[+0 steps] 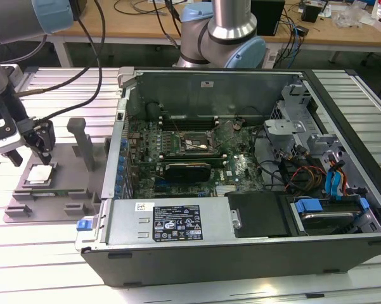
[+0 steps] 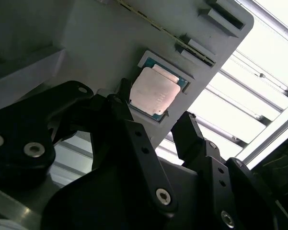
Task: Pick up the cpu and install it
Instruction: 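Pick up the cpu and move it towards the insertion slot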
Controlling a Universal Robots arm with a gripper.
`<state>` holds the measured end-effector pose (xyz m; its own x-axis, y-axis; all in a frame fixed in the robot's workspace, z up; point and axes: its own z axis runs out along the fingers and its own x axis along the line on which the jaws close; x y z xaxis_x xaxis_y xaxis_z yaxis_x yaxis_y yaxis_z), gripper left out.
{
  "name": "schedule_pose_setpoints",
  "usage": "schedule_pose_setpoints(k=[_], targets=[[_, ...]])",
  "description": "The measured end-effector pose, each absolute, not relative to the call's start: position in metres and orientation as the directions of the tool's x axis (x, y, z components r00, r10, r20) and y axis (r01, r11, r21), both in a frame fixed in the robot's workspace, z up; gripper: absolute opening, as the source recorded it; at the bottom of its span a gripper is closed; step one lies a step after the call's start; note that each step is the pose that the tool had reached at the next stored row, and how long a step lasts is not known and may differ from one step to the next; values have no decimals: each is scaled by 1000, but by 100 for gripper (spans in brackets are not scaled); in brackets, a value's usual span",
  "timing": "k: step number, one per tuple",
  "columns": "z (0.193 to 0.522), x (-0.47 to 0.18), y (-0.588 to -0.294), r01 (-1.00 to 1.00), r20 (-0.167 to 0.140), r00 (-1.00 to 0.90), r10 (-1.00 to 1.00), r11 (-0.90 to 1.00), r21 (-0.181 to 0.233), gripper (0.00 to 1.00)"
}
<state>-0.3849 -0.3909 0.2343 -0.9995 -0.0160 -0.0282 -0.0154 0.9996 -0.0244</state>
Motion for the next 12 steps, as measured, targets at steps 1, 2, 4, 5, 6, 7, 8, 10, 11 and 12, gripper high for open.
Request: schedule_pose_setpoints(k=[1, 2, 4, 5, 6, 7, 8, 10, 11, 12], targets=[[233, -385, -391, -15, -28, -999, -16, 1000, -24, 62], [232, -385, -391, -15, -28, -999, -16, 1000, -24, 62], [231, -385, -391, -15, -28, -999, -16, 1000, -24, 62], [230, -385, -391, -15, -28, -999, -16, 1000, -24, 62], [229, -385, -391, -15, -28, -999, -16, 1000, -24, 62], [227, -385, -391, -15, -28, -999, -16, 1000, -24, 62], [226, -385, -391, -15, -28, -999, -16, 1000, -24, 62], [223, -385, -391, -18, -28, -999, -18, 999, -26, 62], [222, -385, -391, -20, -28, -999, -21, 999, -28, 62], [222, -385, -391, -23, -28, -999, -24, 999, -29, 62]])
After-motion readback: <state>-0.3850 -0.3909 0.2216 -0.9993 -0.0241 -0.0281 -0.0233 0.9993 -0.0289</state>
